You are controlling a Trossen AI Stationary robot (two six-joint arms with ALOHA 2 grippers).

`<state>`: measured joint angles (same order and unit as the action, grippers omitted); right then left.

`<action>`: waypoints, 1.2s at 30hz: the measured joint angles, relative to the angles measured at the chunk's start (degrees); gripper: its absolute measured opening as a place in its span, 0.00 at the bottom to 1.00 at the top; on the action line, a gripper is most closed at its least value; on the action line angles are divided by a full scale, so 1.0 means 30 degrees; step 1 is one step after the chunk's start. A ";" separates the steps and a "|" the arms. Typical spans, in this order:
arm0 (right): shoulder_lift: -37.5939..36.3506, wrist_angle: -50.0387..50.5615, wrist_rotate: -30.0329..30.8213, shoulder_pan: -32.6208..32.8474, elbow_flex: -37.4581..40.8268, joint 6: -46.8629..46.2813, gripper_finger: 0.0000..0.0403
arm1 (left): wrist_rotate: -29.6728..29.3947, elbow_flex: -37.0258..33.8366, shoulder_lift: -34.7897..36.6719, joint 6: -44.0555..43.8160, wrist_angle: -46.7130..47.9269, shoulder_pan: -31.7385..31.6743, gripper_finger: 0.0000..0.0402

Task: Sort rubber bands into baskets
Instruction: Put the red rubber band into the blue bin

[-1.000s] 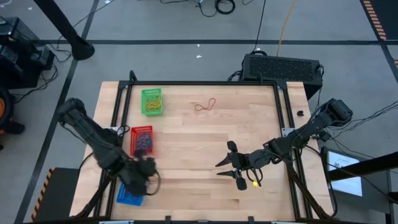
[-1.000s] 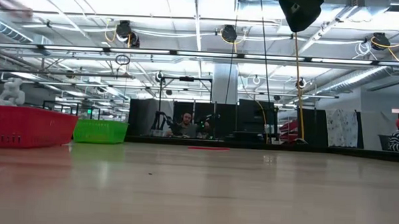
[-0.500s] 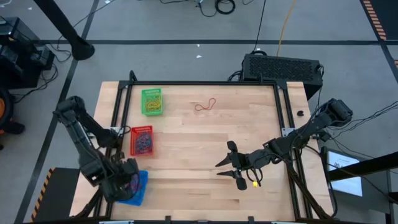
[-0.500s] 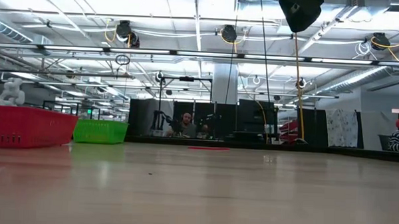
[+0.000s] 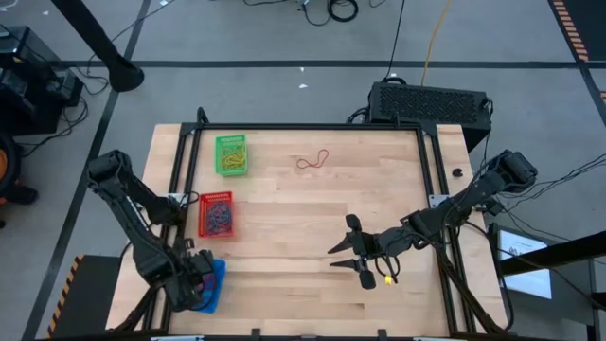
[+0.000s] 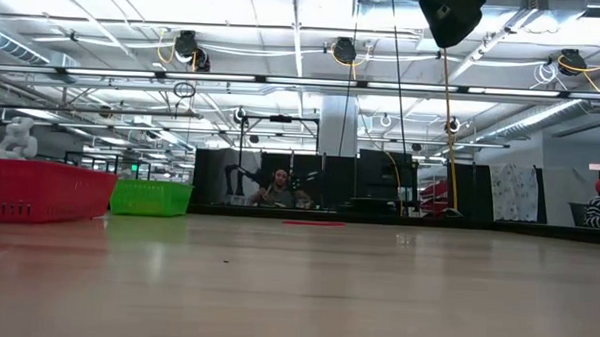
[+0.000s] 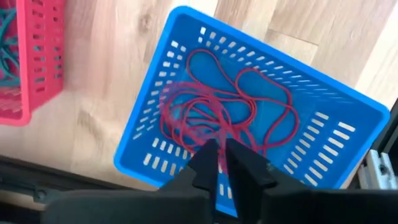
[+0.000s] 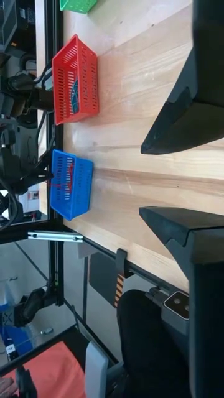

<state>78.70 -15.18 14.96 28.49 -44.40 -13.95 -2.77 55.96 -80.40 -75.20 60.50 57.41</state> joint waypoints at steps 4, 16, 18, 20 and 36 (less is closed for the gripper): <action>0.0000 0.0007 0.0000 -0.0004 0.0000 0.0024 0.35 | -0.0028 -0.0004 0.0000 0.0343 0.0164 -0.0014 0.19; 0.0000 0.0298 0.0561 -0.0791 0.0000 0.0508 0.35 | -0.1079 -0.0012 0.0073 0.3613 0.0988 -0.1547 0.29; 0.0000 0.0429 0.0503 -0.1276 0.0000 0.0523 0.35 | -0.1921 -0.0012 0.0073 0.5093 0.0966 -0.2143 0.29; 0.0000 0.0630 0.0485 -0.1839 0.0000 0.0523 0.35 | -0.2649 -0.0012 0.0073 0.6489 0.0887 -0.2855 0.29; 0.0000 0.2207 -0.1645 -0.5917 0.0000 0.0700 0.35 | -0.6583 -0.0284 0.0073 2.2279 -0.8971 -1.2999 0.29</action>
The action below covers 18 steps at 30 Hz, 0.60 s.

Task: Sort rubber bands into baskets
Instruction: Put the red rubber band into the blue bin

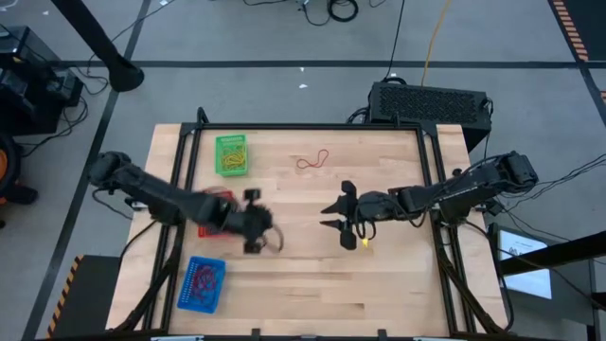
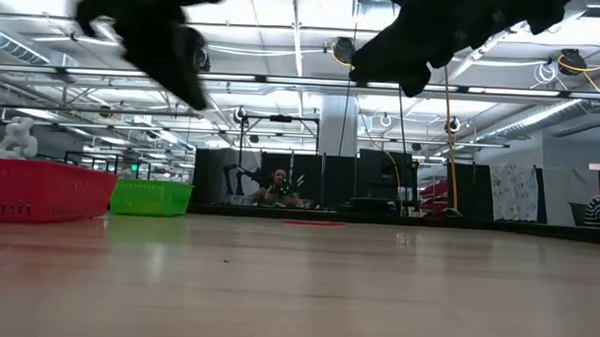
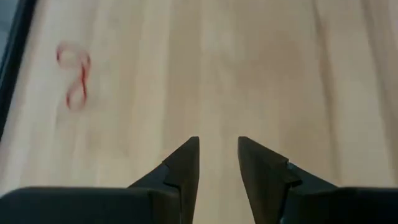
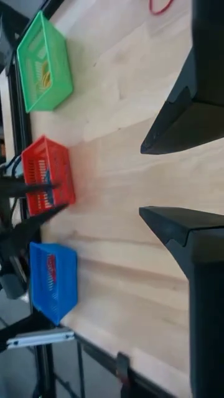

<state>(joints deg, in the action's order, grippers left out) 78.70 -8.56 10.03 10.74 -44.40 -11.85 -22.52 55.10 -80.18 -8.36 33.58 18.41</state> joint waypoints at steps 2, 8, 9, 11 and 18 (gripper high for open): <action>0.0000 0.0360 0.0040 -0.0079 0.0000 0.0316 0.35 | 0.1412 -0.0522 -0.0006 0.2514 -0.2679 -0.2118 0.30; 0.0000 0.1519 0.0093 -0.0079 0.0000 0.0688 0.35 | 0.7243 -0.1163 -0.1815 0.5845 -0.9340 -0.8561 0.30; 0.0000 0.1825 0.0093 -0.0073 0.0000 0.0696 0.35 | 0.8225 -0.1153 -0.2427 0.6263 -1.0655 -0.9345 0.30; 0.0000 0.2580 0.0098 -0.0079 0.0012 0.0782 0.35 | 0.9862 -0.1073 -0.3723 0.6914 -1.2351 -1.0660 0.30; 0.0000 0.4209 0.0120 -0.0086 0.0015 0.1120 0.35 | 1.1015 0.1343 -0.8470 0.8472 -1.2882 -1.3109 0.30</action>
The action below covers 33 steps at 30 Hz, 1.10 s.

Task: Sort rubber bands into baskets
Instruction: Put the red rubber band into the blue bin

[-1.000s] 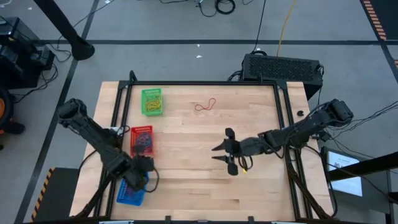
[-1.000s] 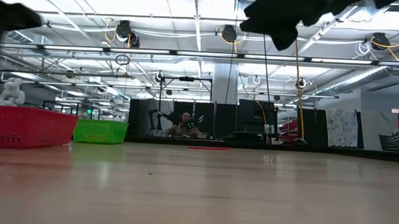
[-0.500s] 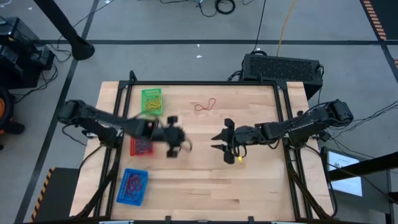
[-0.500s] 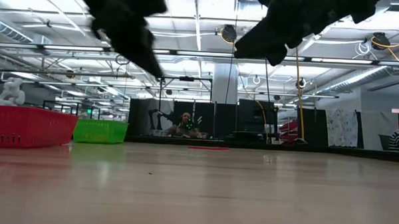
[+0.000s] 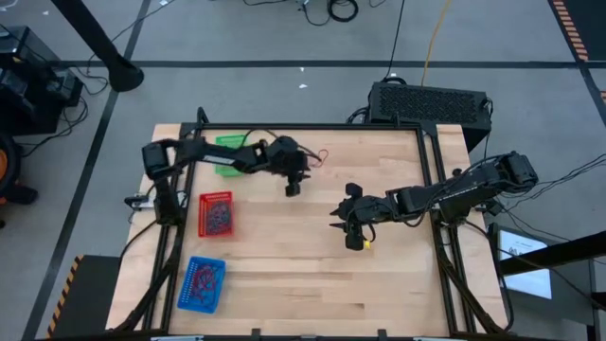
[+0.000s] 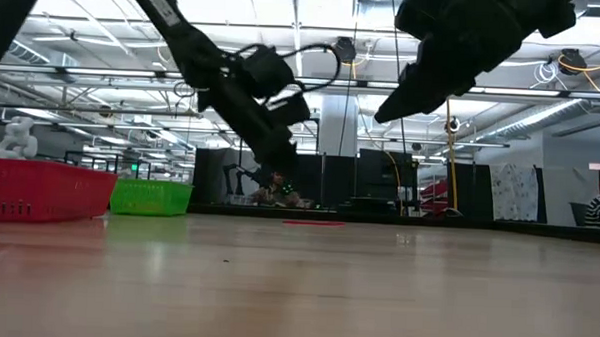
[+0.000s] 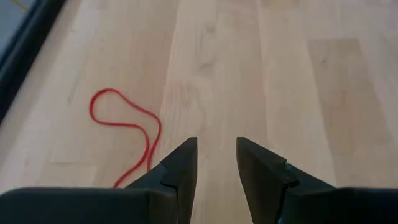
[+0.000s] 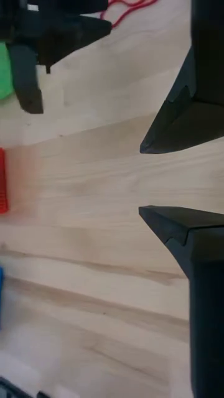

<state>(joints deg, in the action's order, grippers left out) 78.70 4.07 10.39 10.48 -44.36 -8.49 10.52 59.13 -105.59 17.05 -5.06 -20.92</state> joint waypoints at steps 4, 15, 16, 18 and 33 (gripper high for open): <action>0.0000 0.0579 0.0002 0.0000 0.0000 0.0116 0.35 | 0.0072 0.1231 -0.0819 0.0488 0.0304 -0.0482 0.30; 0.0000 0.0411 0.1961 -0.0606 0.0000 0.0060 0.35 | 0.0365 0.4547 -0.3392 -0.0079 0.5049 -0.2221 0.30; 0.0000 0.0324 0.1945 -0.0612 0.0000 0.0058 0.35 | 0.0406 0.4646 -0.3716 -0.0085 0.5269 -0.2303 0.30; 0.0000 0.0188 0.1940 -0.0619 0.0000 0.0078 0.35 | 0.0463 0.4736 -0.3995 -0.0011 0.5629 -0.2335 0.30; 0.0000 -0.0932 0.1925 -0.0750 0.0000 0.0423 0.35 | 0.0774 0.5277 -0.4391 0.0064 0.9809 -0.2747 0.28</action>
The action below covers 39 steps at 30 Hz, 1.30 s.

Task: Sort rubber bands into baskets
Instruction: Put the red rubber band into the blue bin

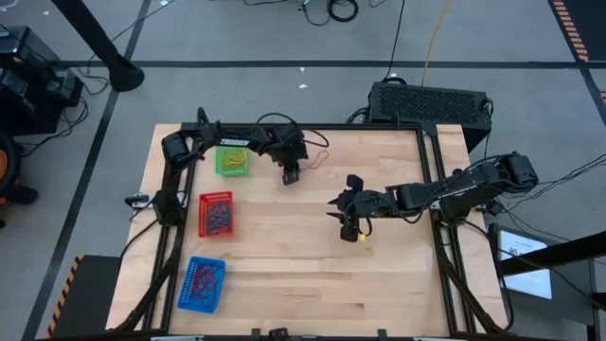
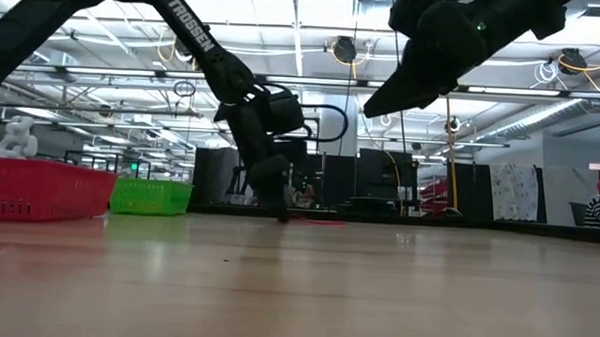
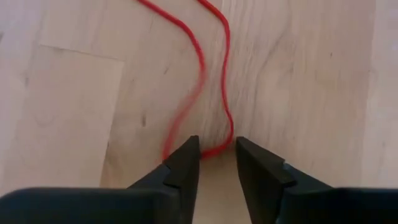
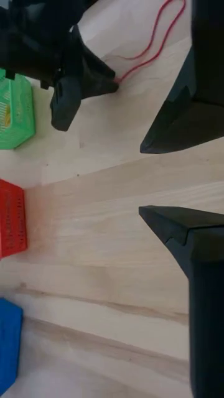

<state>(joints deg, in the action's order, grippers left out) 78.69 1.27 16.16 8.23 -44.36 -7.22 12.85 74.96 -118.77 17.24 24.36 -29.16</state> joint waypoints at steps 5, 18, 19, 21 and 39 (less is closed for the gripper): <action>-0.0007 -0.0015 -0.0841 0.0029 0.0000 0.0010 0.35 | -0.0351 0.0020 -0.0675 -0.0105 -0.0501 0.0154 0.12; -0.0007 -0.0122 -0.1005 0.0029 0.0000 0.0495 0.35 | 0.1575 -0.0162 0.4543 -0.0630 0.2732 0.0405 0.00; -0.0007 -0.0108 -0.1012 0.0036 0.0000 0.0495 0.35 | 0.1636 -0.0169 0.5128 -0.0629 0.3456 0.0481 0.00; -0.0007 -0.0247 -0.1005 0.0029 0.0000 0.0495 0.35 | 0.1640 -0.0241 0.6135 -0.0636 0.4824 0.0660 0.00; -0.0007 -0.1376 -0.2460 0.0043 0.0000 -0.0251 0.35 | 0.0296 -0.0169 1.5521 -0.7842 1.1991 0.7331 0.00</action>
<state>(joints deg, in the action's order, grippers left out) 78.67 -2.85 8.78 8.36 -44.36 -7.98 13.74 74.46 -72.20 -6.28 60.34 -7.17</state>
